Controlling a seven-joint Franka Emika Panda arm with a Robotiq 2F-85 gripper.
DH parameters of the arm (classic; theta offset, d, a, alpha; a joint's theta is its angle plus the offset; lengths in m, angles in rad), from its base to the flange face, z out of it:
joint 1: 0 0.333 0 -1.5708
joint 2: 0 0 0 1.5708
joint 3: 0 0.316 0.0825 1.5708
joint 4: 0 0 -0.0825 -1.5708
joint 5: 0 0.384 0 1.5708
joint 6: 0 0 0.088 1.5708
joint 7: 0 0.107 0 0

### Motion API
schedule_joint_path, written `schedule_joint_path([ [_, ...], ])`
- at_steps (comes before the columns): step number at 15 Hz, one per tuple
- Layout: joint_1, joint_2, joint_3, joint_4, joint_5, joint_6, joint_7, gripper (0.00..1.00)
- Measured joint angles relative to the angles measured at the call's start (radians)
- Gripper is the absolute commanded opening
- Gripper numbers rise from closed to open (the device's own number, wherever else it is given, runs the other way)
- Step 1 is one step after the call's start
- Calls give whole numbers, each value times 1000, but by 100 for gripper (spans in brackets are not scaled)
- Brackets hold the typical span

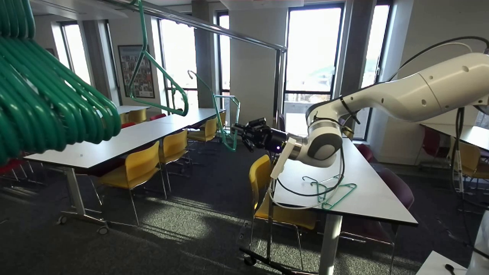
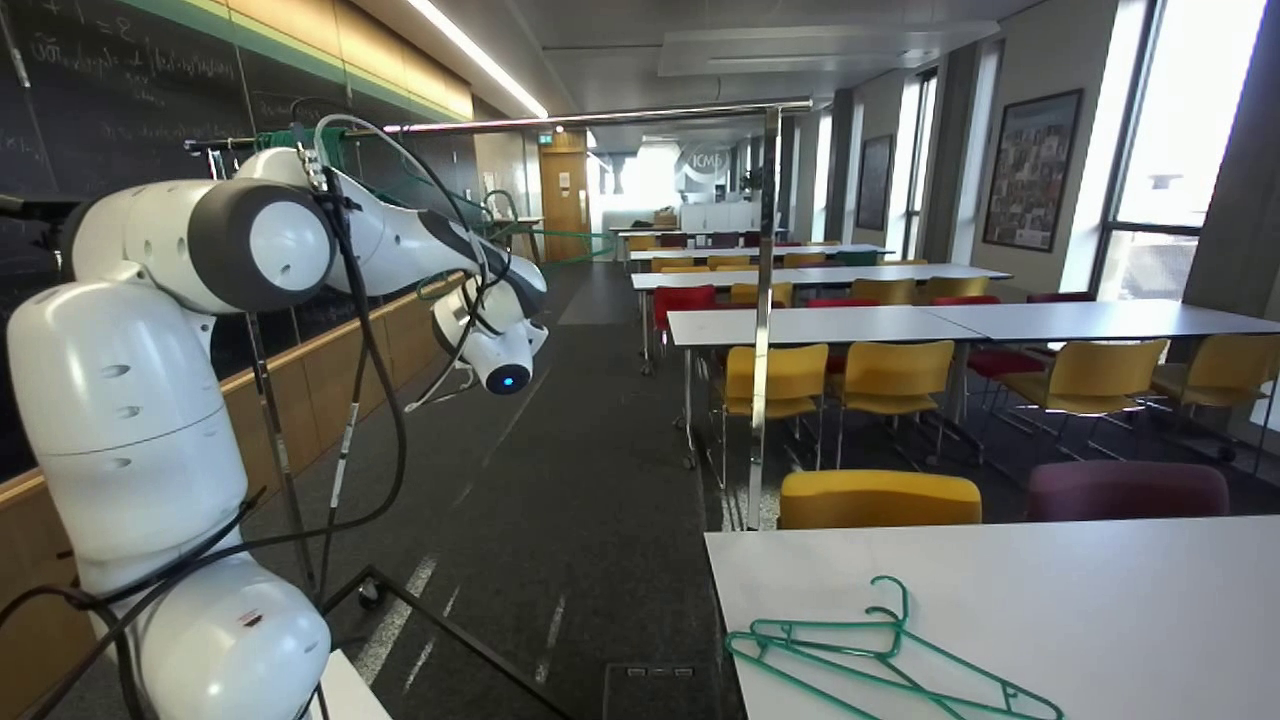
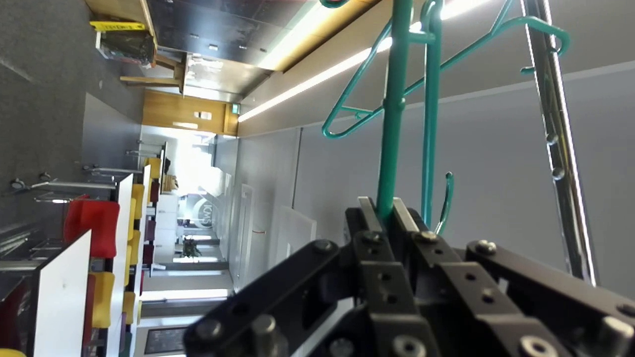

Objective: Remove one hanger from the rail and place it on the table.

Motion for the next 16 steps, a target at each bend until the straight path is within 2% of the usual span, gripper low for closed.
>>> schedule_joint_path([
  [3,1,-90,3,-131,68,-15,-99,2],
  [5,1,-149,8,-201,97,29,-156,2],
  [8,0,-241,21,-279,90,204,-220,2],
  [12,-20,-377,30,-353,37,465,-242,2],
  [14,-41,-448,39,-380,-43,599,-224,2],
  [16,-52,-512,50,-398,-182,733,-151,2],
])
